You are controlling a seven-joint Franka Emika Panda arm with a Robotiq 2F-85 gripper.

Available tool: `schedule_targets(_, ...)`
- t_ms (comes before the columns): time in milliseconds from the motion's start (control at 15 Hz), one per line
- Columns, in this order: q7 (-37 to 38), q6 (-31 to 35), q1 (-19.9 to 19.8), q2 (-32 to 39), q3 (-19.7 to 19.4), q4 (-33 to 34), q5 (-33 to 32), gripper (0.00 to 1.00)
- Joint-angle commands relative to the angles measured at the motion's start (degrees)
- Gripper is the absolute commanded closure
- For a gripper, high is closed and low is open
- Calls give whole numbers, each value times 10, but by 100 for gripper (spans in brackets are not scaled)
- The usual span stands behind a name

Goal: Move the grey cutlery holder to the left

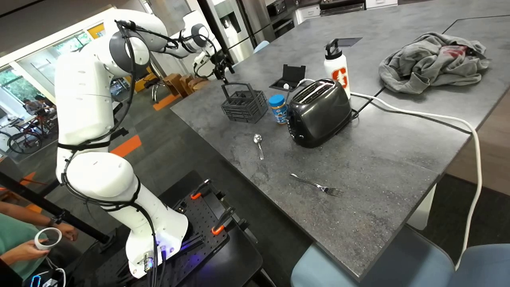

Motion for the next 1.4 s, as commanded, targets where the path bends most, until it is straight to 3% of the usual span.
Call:
schedule_targets(0,18,-44,16,19,-17,37,5,0)
schedule_targets(333,15,-69,13,27,-19,42,11,0)
schedule_targets(400,11,-66,12,29,-18,42,14,25)
schedule_targets(533,10,-66,13,31,-19,44,12,34)
schedule_targets(1067,7,-71,17,31,-20,47,6,94)
schedule_targets(1333,-7,-75,22,22,-18,45,-1,92)
